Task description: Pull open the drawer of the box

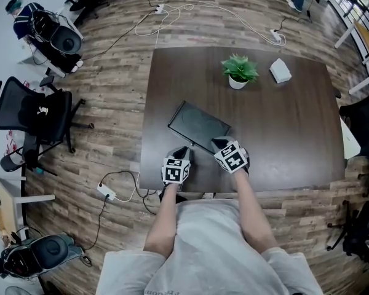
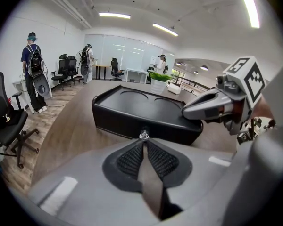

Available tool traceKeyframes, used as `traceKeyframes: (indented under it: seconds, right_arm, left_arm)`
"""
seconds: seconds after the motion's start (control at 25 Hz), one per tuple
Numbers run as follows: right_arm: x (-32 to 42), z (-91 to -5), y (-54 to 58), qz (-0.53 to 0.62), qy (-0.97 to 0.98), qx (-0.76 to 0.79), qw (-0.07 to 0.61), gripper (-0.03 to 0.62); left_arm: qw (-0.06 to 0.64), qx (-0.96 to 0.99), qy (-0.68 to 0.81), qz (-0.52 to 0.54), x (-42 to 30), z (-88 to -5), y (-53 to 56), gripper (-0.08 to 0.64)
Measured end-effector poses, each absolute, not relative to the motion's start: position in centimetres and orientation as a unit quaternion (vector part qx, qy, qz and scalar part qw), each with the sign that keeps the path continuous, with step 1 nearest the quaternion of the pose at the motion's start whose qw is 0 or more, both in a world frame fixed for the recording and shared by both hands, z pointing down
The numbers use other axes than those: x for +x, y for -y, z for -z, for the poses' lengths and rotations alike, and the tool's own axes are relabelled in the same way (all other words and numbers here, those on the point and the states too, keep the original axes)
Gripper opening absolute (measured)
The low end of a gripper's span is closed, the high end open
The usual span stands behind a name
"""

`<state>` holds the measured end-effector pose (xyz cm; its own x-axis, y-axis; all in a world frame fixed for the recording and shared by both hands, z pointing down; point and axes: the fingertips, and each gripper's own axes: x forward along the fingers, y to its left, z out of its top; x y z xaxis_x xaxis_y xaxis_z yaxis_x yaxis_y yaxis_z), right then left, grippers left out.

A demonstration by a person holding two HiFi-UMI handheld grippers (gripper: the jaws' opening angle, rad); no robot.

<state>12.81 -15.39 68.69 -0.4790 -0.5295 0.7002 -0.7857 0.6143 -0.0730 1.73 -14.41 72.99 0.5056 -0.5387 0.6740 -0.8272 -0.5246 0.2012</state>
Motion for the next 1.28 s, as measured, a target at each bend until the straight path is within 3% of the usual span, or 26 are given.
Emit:
traceKeyframes:
  seconds: [0.52,1.28]
  right_arm:
    - [13.0,-68.9,15.4,-0.215,0.839,0.376,0.330,0.002]
    - [12.9,-69.0,15.4,-0.216,0.842,0.369,0.329,0.002]
  left_arm:
    - [0.261,0.831,0.387,-0.303,2.8,-74.2,15.5,0.140]
    - [0.229,0.833,0.366,-0.346,3.7,-75.2,16.4,0.147]
